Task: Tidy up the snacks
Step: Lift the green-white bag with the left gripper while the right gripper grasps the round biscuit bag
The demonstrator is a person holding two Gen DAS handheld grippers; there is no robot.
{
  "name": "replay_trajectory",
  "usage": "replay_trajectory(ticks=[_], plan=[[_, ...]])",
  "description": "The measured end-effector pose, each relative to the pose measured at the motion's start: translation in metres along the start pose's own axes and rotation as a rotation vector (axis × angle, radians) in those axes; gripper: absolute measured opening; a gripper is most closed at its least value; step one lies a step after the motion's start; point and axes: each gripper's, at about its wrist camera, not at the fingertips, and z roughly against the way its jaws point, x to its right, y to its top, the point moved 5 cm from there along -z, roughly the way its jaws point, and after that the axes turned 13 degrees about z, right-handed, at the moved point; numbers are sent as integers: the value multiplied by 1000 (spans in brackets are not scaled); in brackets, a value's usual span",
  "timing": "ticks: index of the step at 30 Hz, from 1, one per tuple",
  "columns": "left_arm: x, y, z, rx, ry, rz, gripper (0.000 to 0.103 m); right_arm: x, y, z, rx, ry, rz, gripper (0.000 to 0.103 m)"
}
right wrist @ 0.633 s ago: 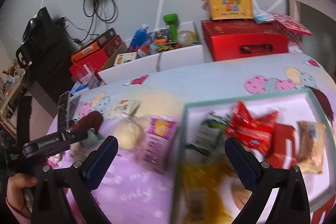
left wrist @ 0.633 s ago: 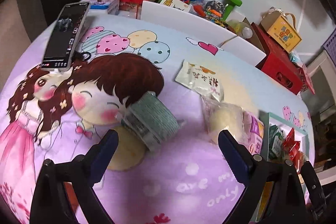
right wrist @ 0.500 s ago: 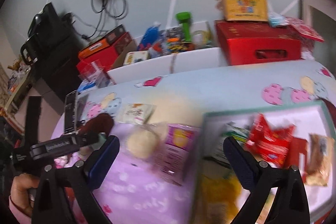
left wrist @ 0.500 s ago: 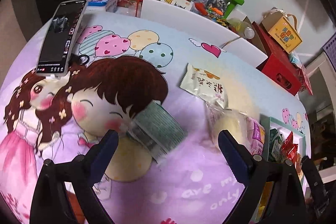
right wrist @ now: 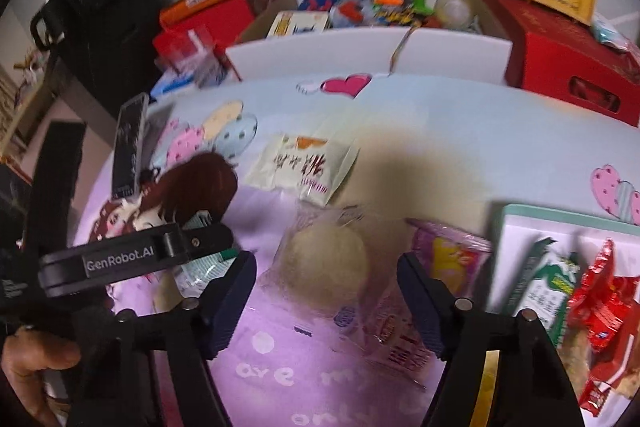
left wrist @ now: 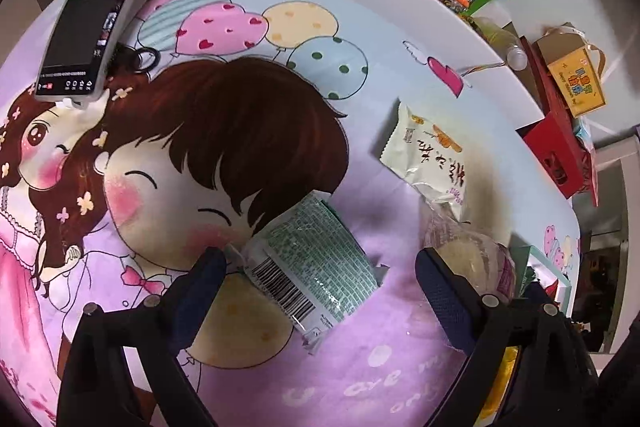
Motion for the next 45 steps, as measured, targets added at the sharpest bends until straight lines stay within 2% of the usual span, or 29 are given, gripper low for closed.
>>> replay_trajectory(ticks=[5,8,14,17,20,31,36,45], plan=[[1,2,-6,3,28,-10,87,-9,-2,-21,-47,-5,34,72],[4,2,-9,19,70,-33,75,-13,-2,-27,-59,-10,45,71],[8,1,-13,44,98,-52,72,-13,-4,-36,-73,-14,37,70],[8,-2,-12,59,109,-59,69,-12,-5,-35,-71,-23,35,59],[12,-6,-11,72,112,-73,67,-13,-7,-31,-67,-15,41,57],[11,-27,3,102,73,-48,65,-19,-17,9,18,-11,28,56],[12,-36,24,155,50,-52,65,-15,-28,33,51,-81,22,56],[25,-62,55,235,-6,-65,65,1,-49,68,113,-156,-14,56]])
